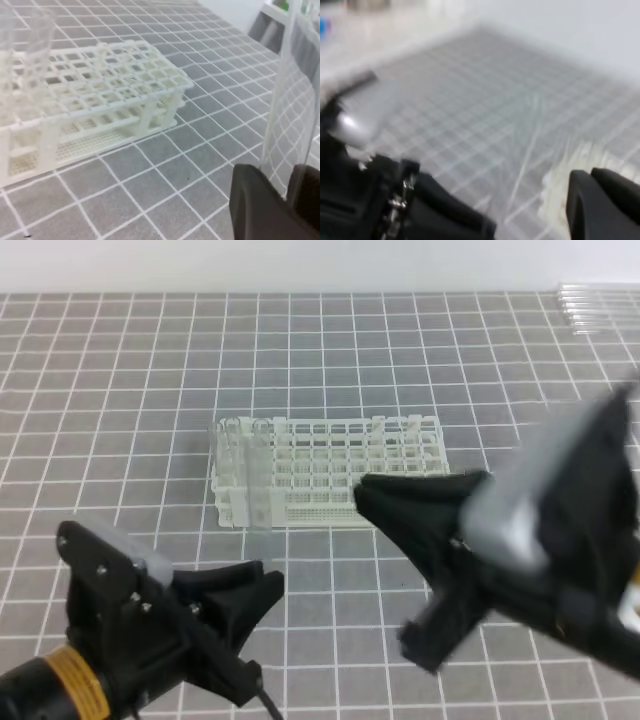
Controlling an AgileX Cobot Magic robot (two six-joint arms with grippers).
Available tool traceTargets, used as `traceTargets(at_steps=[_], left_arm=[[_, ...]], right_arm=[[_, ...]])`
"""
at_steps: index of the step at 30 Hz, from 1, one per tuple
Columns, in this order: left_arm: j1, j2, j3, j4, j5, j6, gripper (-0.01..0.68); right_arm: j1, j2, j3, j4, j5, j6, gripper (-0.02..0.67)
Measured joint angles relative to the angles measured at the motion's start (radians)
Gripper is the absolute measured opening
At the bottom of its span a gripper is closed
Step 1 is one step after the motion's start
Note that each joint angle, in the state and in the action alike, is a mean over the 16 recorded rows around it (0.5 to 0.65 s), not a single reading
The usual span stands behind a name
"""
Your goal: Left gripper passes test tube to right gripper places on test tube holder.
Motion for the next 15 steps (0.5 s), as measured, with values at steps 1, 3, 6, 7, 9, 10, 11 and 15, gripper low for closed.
traceTargets(at_steps=[1,3,6,7,9,10,11,15], left_arm=[[0.0,0.013,0.0,0.004,-0.019,0.0,0.046],[0.0,0.039,0.0,0.014,-0.053,0.0,0.046],[0.0,0.075,0.0,0.031,-0.1,0.0,0.046],[0.0,0.085,0.0,0.037,-0.113,0.0,0.046],[0.0,0.105,0.0,0.05,-0.136,0.0,0.052],[0.0,0.113,0.0,0.057,-0.146,0.0,0.052],[0.0,0.12,0.0,0.063,-0.156,0.0,0.052],[-0.001,0.144,0.0,0.089,-0.187,0.0,0.07]], right_arm=[[0.019,-0.014,0.028,-0.011,-0.049,-0.003,-0.013],[0.05,-0.04,0.081,-0.023,-0.139,-0.009,-0.013],[0.084,-0.069,0.149,-0.03,-0.243,-0.014,-0.013],[0.091,-0.075,0.166,-0.031,-0.269,-0.015,-0.013],[0.1,-0.084,0.194,-0.03,-0.309,-0.018,-0.012],[0.103,-0.086,0.203,-0.029,-0.321,-0.02,-0.01],[0.105,-0.087,0.209,-0.028,-0.331,-0.021,-0.008],[0.107,-0.081,0.216,-0.021,-0.349,-0.009,0.019]])
